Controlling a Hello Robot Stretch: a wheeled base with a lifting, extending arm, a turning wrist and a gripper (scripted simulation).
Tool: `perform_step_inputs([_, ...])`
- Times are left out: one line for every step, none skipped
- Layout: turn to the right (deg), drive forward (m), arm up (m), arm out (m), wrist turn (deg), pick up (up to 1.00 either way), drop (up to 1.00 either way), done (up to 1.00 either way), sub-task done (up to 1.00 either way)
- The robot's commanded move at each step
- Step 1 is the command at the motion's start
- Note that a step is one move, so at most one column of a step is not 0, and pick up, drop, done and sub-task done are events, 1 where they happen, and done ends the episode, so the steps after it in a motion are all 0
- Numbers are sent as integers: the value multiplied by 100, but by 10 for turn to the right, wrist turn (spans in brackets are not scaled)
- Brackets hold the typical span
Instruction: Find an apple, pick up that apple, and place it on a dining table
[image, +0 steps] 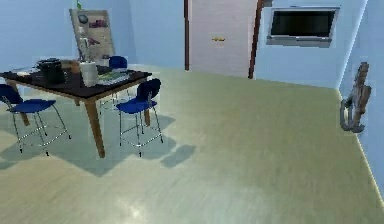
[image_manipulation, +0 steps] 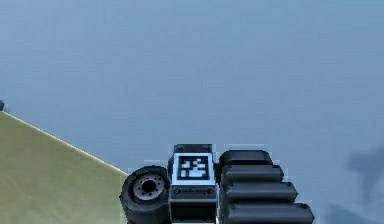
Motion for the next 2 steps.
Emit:
perform_step_inputs([0, 5, 0, 0, 0, 0, 0, 0, 0])
perform_step_inputs([-450, 0, 0, 0, 0, 0, 0, 0, 0])
